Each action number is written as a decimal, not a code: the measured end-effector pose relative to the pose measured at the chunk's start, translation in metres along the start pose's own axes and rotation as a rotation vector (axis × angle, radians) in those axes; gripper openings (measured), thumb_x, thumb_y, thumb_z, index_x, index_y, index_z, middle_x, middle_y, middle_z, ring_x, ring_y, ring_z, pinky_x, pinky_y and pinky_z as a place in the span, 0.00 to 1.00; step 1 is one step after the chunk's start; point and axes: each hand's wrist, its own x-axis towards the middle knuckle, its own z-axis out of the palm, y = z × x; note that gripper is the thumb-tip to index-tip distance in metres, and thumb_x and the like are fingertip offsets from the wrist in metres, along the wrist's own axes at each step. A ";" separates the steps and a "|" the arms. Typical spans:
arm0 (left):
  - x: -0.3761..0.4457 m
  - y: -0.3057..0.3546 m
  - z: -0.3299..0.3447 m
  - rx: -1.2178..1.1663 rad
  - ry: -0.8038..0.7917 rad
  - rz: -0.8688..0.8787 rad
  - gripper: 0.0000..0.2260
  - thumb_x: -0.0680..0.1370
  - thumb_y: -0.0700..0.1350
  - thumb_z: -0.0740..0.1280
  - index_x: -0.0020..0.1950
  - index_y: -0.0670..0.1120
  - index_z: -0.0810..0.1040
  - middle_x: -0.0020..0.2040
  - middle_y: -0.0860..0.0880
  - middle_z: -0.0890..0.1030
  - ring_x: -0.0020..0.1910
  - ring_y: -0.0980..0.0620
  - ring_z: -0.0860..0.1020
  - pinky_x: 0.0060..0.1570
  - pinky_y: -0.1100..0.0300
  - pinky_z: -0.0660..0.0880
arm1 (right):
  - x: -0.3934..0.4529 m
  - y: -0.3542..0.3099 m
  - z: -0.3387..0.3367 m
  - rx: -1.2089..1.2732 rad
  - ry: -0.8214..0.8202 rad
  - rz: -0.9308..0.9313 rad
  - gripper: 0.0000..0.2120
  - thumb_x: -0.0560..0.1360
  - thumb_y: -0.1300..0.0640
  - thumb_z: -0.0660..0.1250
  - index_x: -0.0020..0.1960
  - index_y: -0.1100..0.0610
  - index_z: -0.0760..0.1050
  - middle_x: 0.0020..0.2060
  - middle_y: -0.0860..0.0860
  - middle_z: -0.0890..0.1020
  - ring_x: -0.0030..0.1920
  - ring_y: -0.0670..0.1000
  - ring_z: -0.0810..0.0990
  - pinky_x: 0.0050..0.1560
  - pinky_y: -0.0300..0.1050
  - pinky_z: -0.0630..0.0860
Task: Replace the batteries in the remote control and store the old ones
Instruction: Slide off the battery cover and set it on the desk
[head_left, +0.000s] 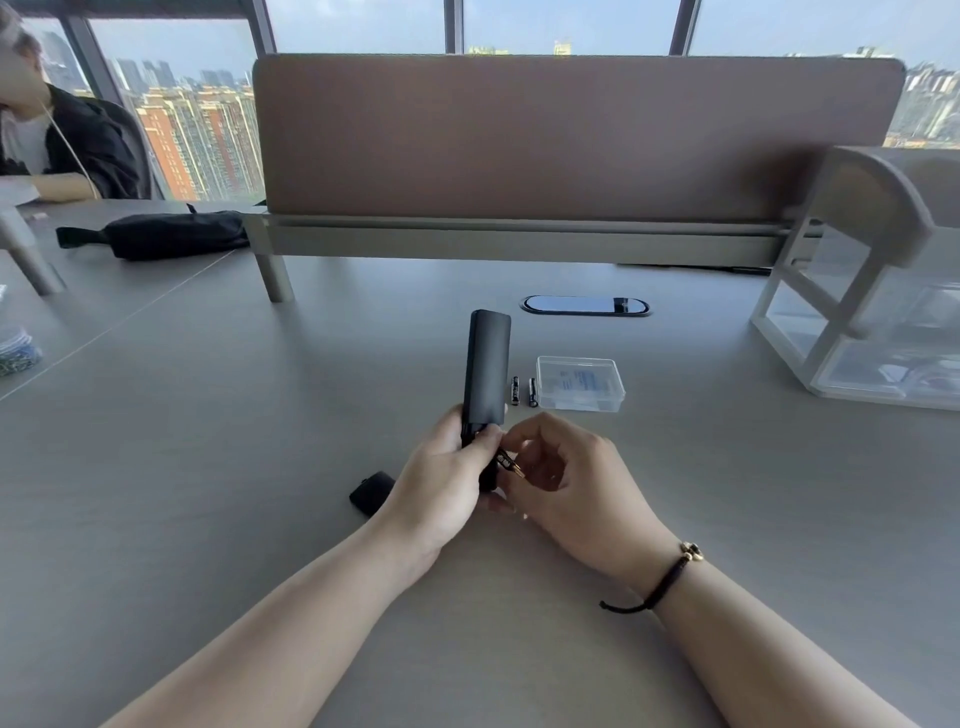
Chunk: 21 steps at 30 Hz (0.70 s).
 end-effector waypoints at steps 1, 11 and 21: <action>-0.001 0.000 0.000 -0.002 -0.013 0.002 0.08 0.83 0.41 0.60 0.58 0.46 0.77 0.39 0.53 0.83 0.30 0.55 0.77 0.29 0.58 0.76 | 0.000 0.000 0.000 -0.009 -0.008 0.000 0.11 0.69 0.57 0.75 0.45 0.46 0.77 0.32 0.50 0.83 0.30 0.46 0.77 0.33 0.40 0.74; 0.009 0.000 -0.012 0.032 0.300 0.108 0.06 0.83 0.42 0.60 0.50 0.48 0.75 0.44 0.46 0.82 0.31 0.50 0.76 0.25 0.57 0.66 | -0.006 -0.003 -0.004 -0.435 -0.195 -0.022 0.14 0.71 0.52 0.63 0.55 0.42 0.69 0.25 0.45 0.74 0.32 0.48 0.74 0.37 0.46 0.72; 0.005 0.005 -0.007 -0.239 0.213 -0.047 0.17 0.83 0.53 0.58 0.58 0.40 0.75 0.36 0.45 0.77 0.26 0.50 0.74 0.22 0.60 0.63 | -0.005 -0.005 -0.007 -0.353 -0.125 -0.023 0.12 0.71 0.44 0.67 0.54 0.41 0.72 0.26 0.45 0.76 0.30 0.45 0.74 0.36 0.46 0.74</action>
